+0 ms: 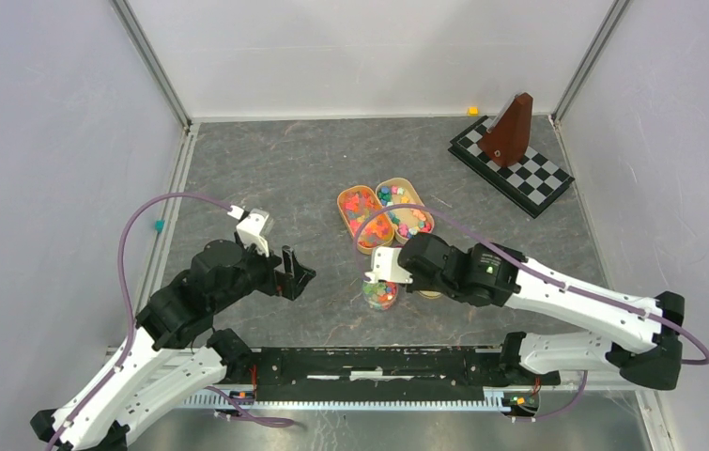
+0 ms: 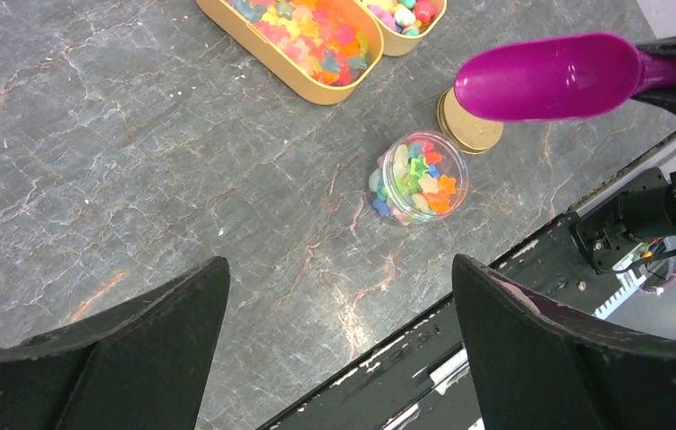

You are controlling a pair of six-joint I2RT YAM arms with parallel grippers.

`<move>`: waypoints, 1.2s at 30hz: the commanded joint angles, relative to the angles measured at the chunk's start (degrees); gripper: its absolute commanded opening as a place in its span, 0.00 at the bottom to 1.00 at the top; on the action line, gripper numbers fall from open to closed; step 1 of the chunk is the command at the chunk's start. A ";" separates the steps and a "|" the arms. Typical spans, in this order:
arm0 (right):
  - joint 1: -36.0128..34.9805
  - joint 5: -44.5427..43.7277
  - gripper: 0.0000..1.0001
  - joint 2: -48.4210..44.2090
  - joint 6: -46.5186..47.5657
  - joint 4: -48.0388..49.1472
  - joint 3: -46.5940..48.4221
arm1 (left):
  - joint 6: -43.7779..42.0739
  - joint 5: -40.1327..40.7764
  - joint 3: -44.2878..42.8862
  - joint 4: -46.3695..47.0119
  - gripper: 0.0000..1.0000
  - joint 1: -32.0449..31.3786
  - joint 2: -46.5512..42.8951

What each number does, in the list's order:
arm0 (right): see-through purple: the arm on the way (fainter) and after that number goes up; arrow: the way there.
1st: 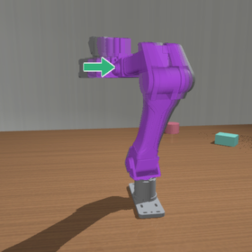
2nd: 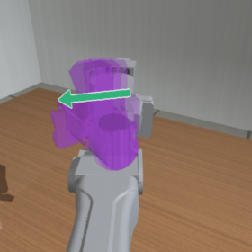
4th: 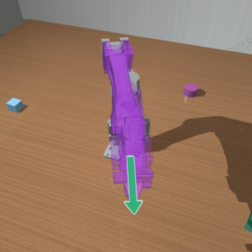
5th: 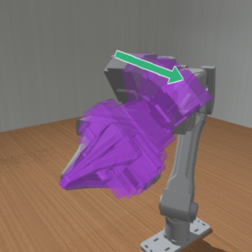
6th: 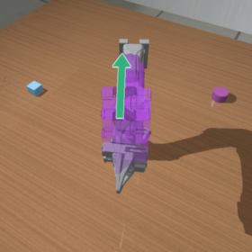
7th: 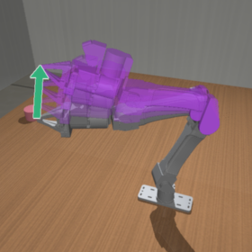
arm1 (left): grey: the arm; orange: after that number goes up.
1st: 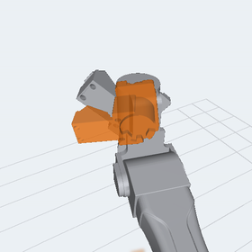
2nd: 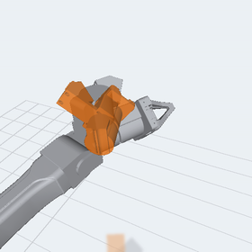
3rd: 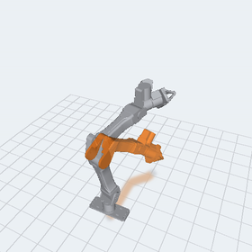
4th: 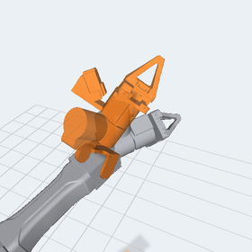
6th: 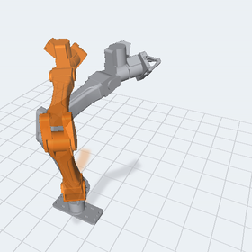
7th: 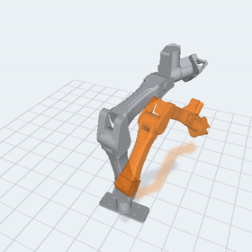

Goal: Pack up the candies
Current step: Place the fake candies in the packing bottle, then scoop the fake candies from the storage box.

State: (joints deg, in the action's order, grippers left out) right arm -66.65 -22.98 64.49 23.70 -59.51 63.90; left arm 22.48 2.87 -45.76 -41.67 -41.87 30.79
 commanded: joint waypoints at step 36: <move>11.99 -2.23 0.00 33.83 1.07 13.67 16.22 | -1.91 2.49 3.44 2.56 1.00 0.10 -2.24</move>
State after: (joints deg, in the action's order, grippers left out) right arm -54.92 -27.27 96.55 23.55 -47.48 75.61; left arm 22.48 4.43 -42.72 -41.47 -41.87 28.82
